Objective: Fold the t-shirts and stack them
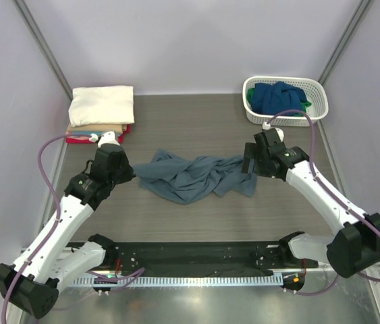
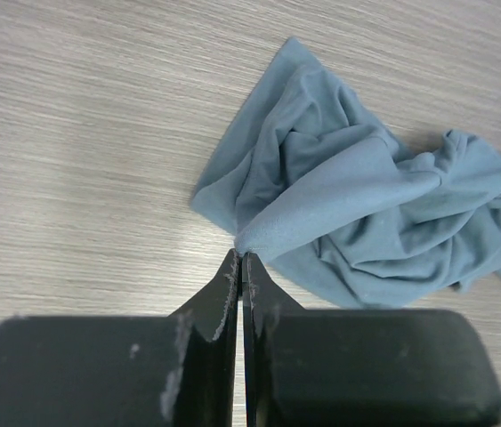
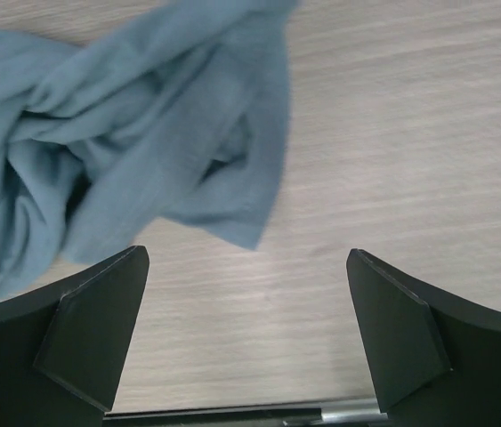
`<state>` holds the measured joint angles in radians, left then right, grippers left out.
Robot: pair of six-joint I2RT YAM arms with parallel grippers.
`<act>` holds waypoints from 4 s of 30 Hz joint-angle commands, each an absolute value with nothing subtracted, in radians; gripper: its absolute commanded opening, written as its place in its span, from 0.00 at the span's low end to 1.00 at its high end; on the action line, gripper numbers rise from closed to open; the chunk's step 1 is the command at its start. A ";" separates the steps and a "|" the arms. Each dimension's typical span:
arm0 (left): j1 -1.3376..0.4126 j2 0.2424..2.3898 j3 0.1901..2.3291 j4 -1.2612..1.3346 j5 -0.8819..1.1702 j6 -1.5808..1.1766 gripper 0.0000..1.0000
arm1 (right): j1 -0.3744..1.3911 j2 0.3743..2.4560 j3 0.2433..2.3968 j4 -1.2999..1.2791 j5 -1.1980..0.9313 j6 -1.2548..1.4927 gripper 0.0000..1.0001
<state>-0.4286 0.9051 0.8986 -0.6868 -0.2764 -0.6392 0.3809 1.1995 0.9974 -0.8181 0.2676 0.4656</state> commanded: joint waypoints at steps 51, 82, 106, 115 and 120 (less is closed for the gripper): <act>-0.262 0.896 0.854 -0.627 -0.169 -0.555 0.00 | 0.577 1.518 1.001 -0.426 0.107 0.465 0.01; -0.252 0.932 1.353 -0.721 -0.226 -0.551 0.00 | 0.230 1.140 1.675 -0.939 0.338 0.325 0.01; -0.365 1.521 1.439 -0.764 -0.180 -0.582 0.61 | 0.212 1.279 1.445 -0.810 0.229 0.357 0.01; -0.422 1.241 0.841 -0.490 -0.009 -0.739 0.48 | 0.210 1.272 1.350 -0.767 0.207 0.357 0.01; -0.422 1.339 0.801 -0.324 0.043 -0.746 0.51 | 0.210 1.281 1.328 -0.749 0.183 0.362 0.01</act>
